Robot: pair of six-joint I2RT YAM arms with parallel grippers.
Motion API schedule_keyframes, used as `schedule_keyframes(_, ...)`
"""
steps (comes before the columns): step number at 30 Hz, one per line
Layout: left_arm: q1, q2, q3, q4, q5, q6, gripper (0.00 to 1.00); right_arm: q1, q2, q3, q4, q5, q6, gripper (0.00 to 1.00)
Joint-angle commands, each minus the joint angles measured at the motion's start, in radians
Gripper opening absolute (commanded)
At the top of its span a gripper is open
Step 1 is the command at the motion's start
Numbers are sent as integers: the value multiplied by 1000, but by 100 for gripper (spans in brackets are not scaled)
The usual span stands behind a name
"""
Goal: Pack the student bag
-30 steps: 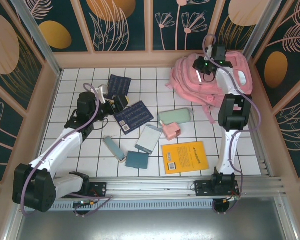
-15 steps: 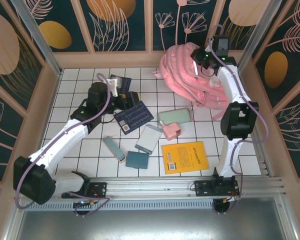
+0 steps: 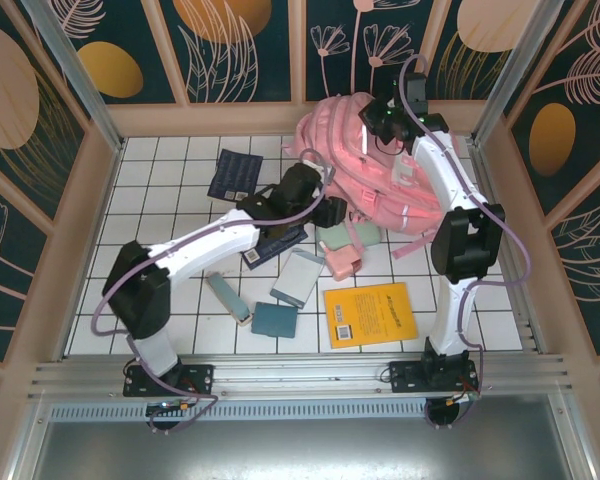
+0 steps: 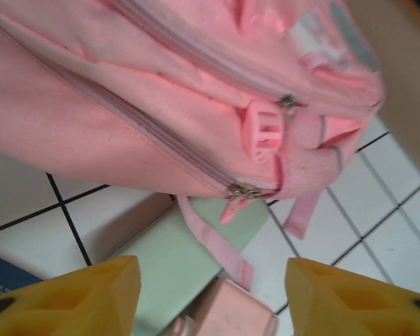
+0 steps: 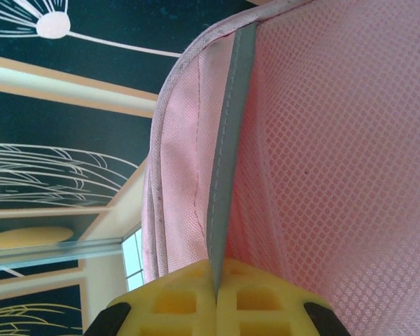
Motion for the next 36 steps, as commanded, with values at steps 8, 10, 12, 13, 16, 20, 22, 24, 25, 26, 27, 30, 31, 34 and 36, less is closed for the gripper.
schedule_keyframes(8,-46,168,113,-19,-86,32,52,13,-99,20,76,-6,106,0)
schedule_keyframes(10,-46,183,114,-5,-69,28,51,16,-99,18,81,-12,105,0)
schedule_keyframes(12,-46,189,103,24,-36,20,51,17,-98,18,81,-20,107,0)
schedule_keyframes(13,-46,191,100,31,-20,15,51,18,-99,17,81,-24,106,0)
schedule_keyframes(16,-46,193,72,77,24,-4,52,23,-98,19,77,-30,103,0)
schedule_keyframes(20,-46,215,63,106,40,-20,53,27,-103,18,72,-33,106,0)
schedule_keyframes(22,-46,226,69,111,44,-21,53,30,-105,16,73,-34,108,0)
schedule_keyframes(24,-46,243,78,111,42,-17,53,32,-105,16,73,-34,110,0)
schedule_keyframes(25,-46,252,85,105,37,-16,53,33,-105,16,73,-33,110,0)
schedule_keyframes(26,-45,261,94,98,30,-14,52,34,-104,16,73,-33,111,0)
schedule_keyframes(27,-45,267,99,94,23,-10,52,35,-106,14,72,-32,110,0)
schedule_keyframes(30,-45,281,105,89,-2,-5,49,37,-109,7,75,-33,110,0)
schedule_keyframes(31,-45,284,107,89,-6,-4,49,37,-111,3,76,-35,110,0)
schedule_keyframes(34,-45,298,118,87,-8,-3,49,37,-115,-5,76,-40,117,0)
schedule_keyframes(36,-44,315,132,86,-4,-4,49,38,-116,-4,75,-44,118,0)
